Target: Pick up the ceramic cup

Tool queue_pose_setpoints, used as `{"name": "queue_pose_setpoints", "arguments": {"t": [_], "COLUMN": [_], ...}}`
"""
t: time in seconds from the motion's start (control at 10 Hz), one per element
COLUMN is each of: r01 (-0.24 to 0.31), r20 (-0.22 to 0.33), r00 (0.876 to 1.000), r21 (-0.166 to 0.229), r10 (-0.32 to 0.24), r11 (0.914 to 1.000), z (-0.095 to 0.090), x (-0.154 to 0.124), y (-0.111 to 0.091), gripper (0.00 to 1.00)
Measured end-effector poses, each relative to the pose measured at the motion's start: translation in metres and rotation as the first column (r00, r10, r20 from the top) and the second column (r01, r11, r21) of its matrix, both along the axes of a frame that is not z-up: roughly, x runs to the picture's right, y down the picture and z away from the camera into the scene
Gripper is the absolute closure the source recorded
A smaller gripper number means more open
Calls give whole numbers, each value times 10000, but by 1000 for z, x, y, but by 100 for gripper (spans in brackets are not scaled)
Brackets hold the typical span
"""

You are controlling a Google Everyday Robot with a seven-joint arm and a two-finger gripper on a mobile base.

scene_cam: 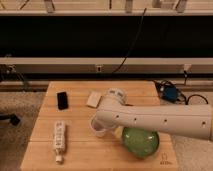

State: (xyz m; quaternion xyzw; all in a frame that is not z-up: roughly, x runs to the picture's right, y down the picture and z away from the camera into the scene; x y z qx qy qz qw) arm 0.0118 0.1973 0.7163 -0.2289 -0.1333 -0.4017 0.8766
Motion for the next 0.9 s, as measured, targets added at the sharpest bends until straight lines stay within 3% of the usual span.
{"name": "queue_pose_setpoints", "arguments": {"t": [0.4, 0.7, 0.9], "r01": [4, 45, 81], "r20": [1, 24, 38], "r00": [10000, 10000, 10000], "r21": [-19, -30, -21], "r10": [-4, -45, -81], "r11": [10000, 10000, 10000], "z": [2, 3, 4], "x": [5, 4, 6], "y": [-2, -4, -5], "gripper": [22, 47, 49]}}
